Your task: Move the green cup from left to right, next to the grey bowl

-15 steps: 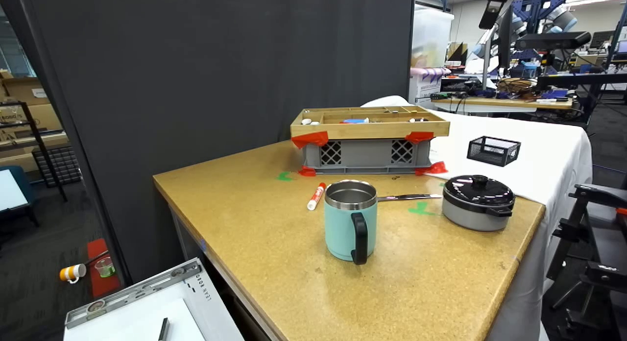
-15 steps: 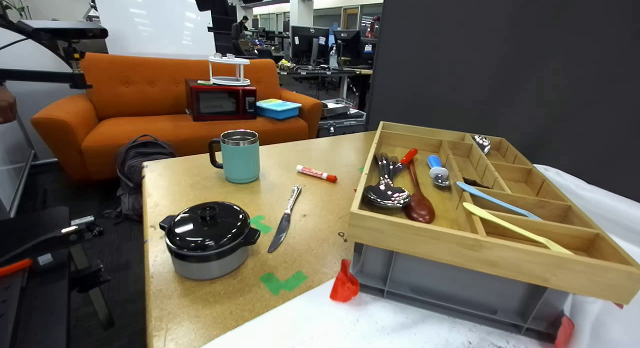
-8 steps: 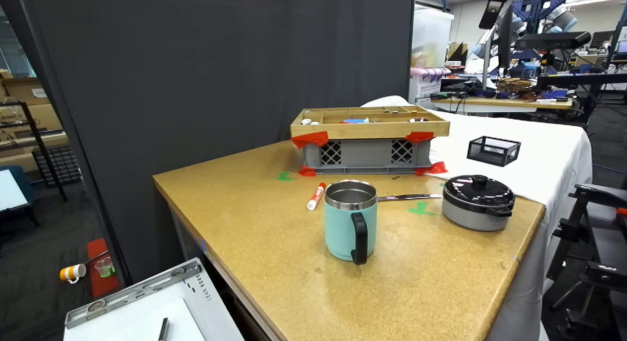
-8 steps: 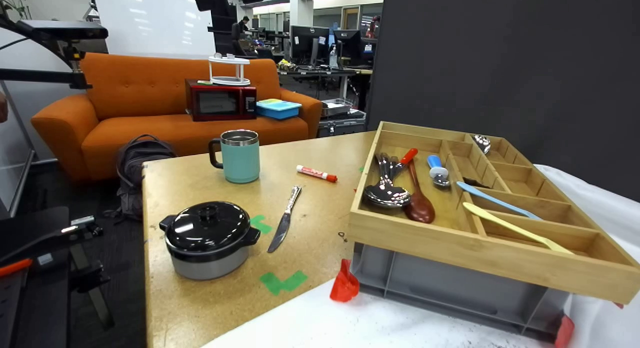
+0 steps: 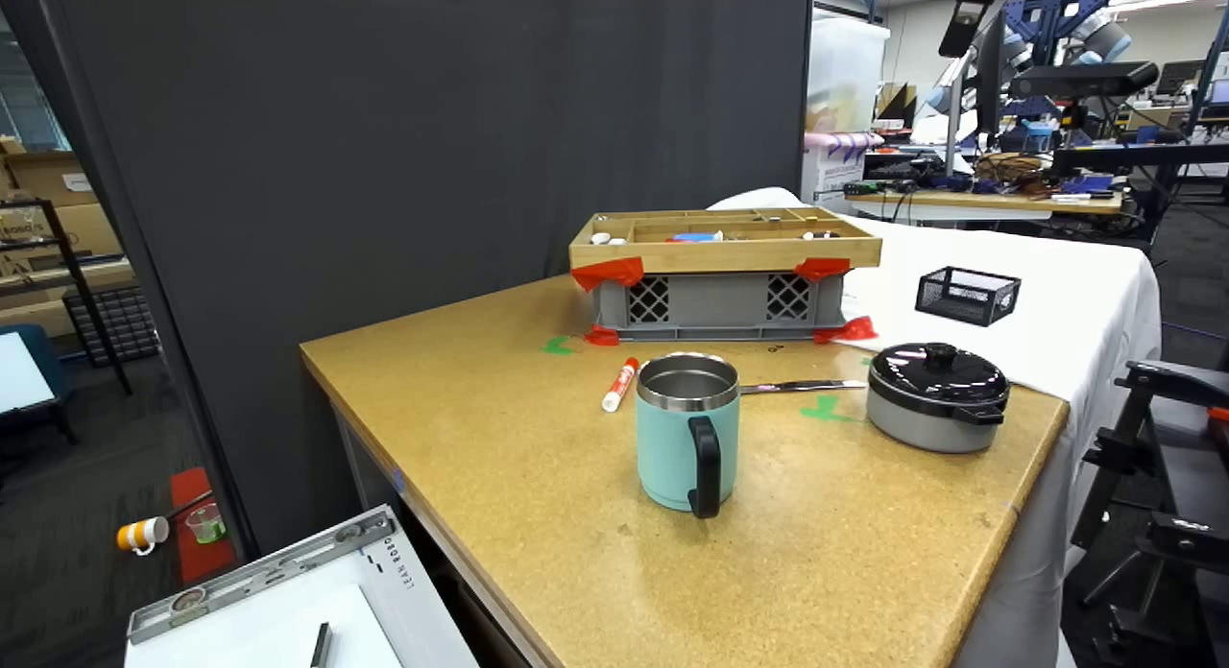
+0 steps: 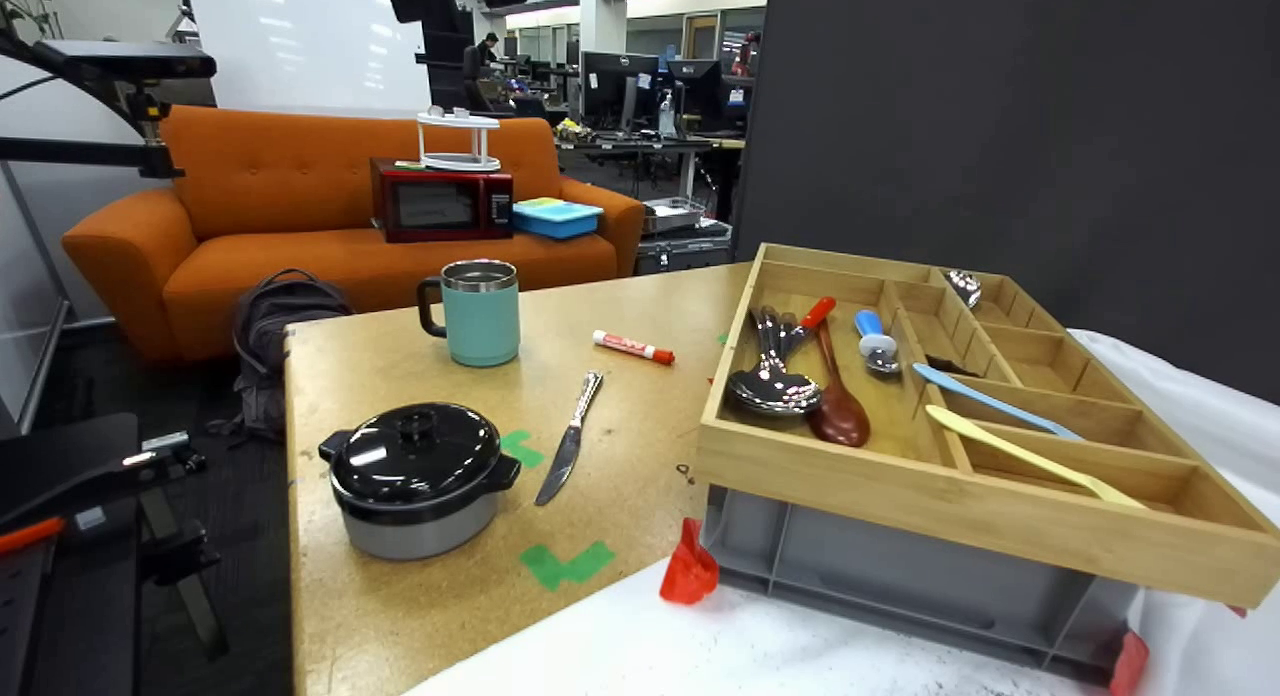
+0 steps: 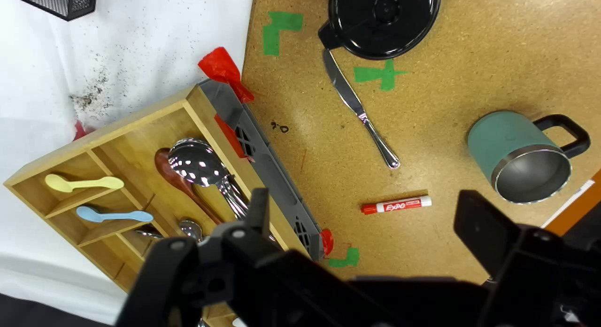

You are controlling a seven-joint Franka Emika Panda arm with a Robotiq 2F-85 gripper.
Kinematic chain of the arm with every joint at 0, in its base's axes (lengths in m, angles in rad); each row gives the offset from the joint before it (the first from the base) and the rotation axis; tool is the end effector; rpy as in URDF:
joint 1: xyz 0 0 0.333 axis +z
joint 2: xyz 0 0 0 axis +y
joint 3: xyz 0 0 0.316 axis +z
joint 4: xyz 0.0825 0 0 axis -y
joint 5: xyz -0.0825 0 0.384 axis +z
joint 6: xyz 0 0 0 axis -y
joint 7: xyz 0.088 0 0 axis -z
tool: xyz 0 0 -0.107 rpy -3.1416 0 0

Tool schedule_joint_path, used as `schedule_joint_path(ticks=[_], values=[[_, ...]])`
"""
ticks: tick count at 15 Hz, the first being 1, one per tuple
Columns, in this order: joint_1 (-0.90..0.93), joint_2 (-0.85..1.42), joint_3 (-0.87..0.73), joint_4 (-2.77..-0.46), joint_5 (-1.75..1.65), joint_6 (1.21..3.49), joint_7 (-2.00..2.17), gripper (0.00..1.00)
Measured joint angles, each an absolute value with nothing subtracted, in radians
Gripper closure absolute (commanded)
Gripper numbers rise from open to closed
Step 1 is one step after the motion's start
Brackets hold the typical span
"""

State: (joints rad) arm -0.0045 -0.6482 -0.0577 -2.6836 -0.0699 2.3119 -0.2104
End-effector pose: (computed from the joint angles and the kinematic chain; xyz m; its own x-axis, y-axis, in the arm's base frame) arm 0.3685 -0.0243 0.4571 0.9450 0.1981 0.2604 0.1822 -0.9797 0.0839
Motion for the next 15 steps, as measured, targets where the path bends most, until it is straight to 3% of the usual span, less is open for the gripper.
schedule_joint_path(ticks=[15], values=[[0.064,-0.634,-0.042,-2.684,-0.069,2.313,-0.211,0.00]])
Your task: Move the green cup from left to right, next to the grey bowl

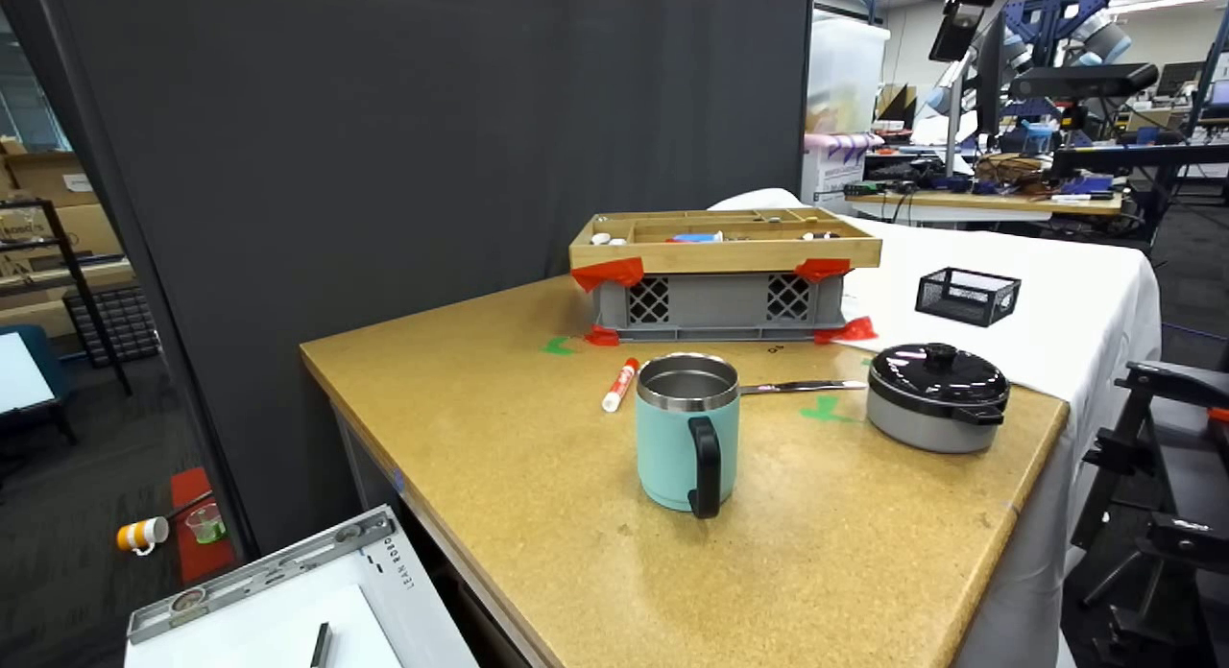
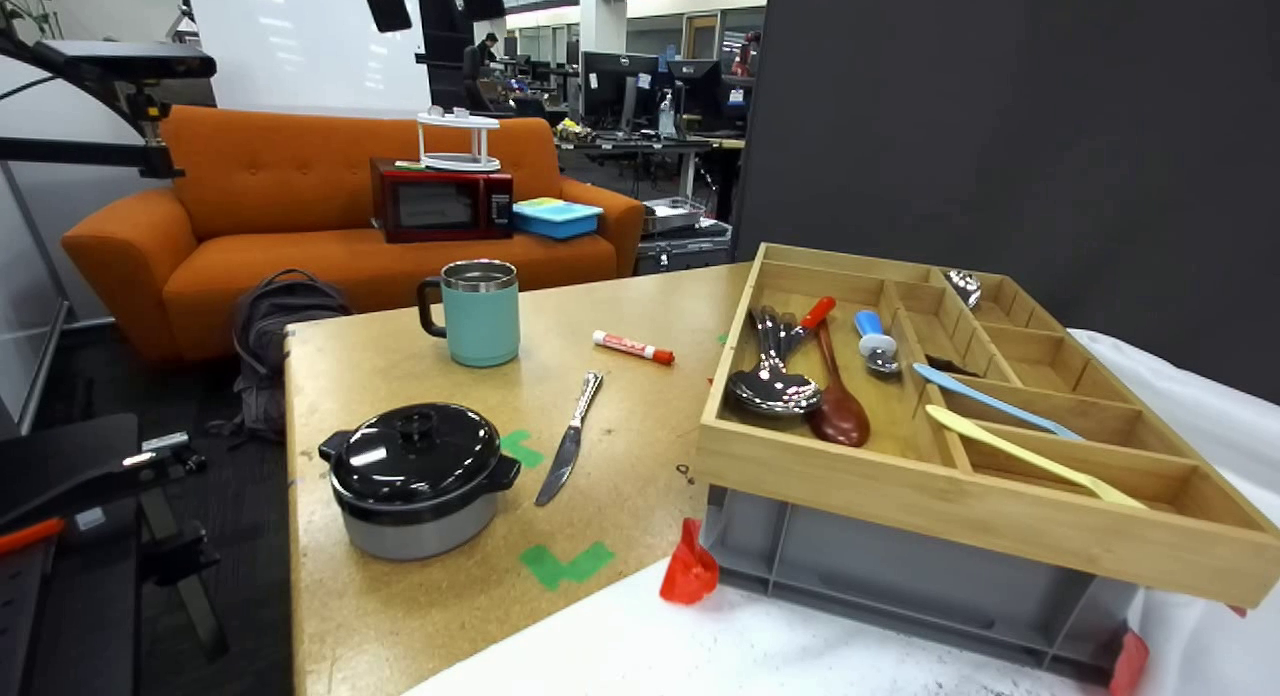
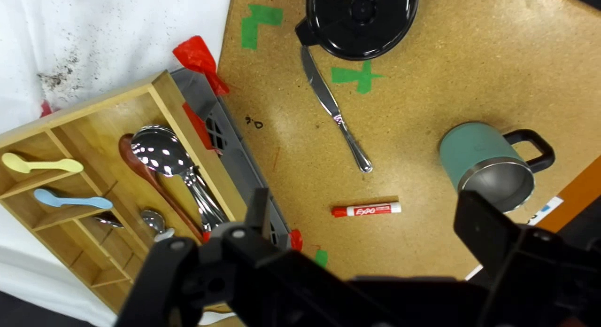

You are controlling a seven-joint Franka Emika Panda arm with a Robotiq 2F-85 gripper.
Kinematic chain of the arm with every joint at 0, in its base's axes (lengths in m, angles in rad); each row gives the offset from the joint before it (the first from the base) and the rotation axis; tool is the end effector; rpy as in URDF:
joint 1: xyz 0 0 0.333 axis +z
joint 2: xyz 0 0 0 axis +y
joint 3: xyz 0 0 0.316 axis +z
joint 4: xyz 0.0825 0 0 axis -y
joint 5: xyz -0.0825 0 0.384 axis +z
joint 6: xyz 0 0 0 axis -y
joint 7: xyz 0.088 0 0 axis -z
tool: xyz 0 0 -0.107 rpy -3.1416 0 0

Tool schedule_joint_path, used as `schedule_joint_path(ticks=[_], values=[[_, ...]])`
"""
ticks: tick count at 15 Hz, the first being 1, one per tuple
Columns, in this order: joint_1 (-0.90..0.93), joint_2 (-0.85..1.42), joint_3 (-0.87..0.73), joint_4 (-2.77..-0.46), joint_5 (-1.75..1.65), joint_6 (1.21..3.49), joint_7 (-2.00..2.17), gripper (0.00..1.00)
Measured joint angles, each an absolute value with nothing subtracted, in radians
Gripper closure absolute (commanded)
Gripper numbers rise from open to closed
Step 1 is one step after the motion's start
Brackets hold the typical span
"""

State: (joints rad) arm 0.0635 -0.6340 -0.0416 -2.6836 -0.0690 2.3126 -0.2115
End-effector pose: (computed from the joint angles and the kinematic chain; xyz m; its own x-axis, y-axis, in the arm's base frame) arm 0.3709 0.0068 0.4521 0.9289 0.2770 0.2458 0.2626 -0.9607 0.0902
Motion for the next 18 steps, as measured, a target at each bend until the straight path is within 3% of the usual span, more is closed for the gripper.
schedule_joint_path(ticks=[18], values=[[0.348,-0.199,0.016,-2.559,0.094,2.496,-0.681,0.00]])
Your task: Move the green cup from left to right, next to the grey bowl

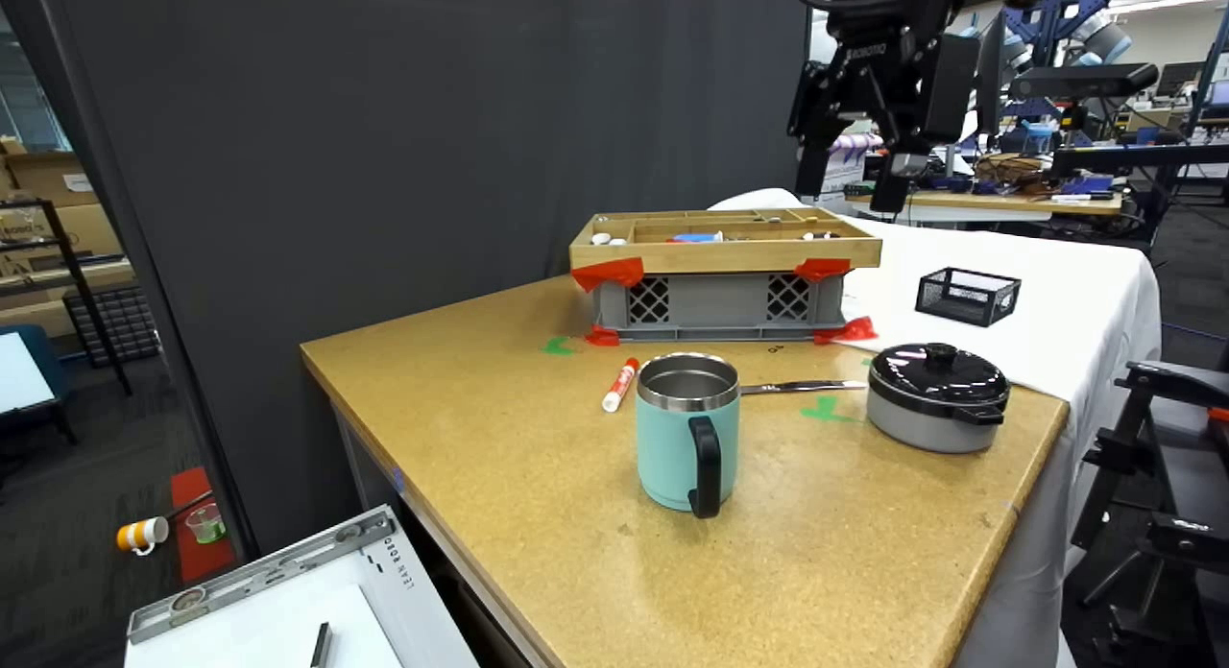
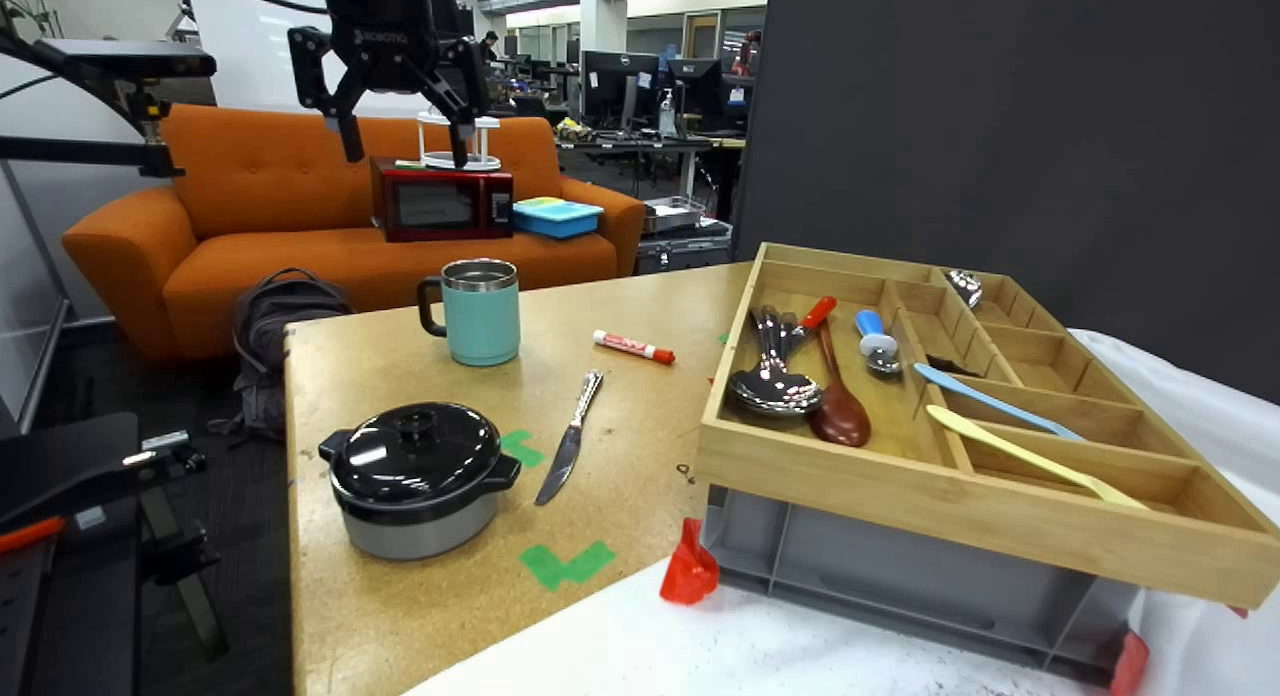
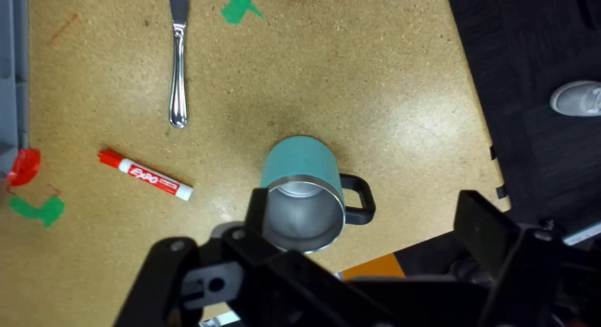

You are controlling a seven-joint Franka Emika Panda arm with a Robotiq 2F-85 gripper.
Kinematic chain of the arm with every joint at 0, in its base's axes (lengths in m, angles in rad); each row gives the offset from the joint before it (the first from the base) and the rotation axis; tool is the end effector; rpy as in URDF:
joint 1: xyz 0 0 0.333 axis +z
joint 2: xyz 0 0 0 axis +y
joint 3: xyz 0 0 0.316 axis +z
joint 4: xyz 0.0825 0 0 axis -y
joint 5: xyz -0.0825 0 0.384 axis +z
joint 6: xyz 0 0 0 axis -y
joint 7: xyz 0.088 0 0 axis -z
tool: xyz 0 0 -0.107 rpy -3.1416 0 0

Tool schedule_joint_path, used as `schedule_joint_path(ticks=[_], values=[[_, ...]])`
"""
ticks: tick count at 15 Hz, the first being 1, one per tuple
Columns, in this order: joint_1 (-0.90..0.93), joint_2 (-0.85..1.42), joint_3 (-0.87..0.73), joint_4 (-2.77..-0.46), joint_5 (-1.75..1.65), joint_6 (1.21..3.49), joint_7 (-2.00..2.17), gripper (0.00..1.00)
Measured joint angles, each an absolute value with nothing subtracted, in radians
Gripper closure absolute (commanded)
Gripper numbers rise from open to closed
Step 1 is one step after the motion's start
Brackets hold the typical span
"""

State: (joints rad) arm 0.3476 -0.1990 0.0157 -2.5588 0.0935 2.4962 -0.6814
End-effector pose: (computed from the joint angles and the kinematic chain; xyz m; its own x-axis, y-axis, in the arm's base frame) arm 0.4201 0.1590 0.3506 0.5543 0.8199 0.1433 0.8250 -0.5640 0.0355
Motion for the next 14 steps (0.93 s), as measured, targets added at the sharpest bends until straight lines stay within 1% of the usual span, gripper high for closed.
schedule_joint_path(ticks=[9,14], values=[[0.346,-0.070,0.077,-2.527,0.132,2.592,-1.043,0.00],[0.341,-0.060,0.079,-2.518,0.132,2.591,-1.078,0.00]])
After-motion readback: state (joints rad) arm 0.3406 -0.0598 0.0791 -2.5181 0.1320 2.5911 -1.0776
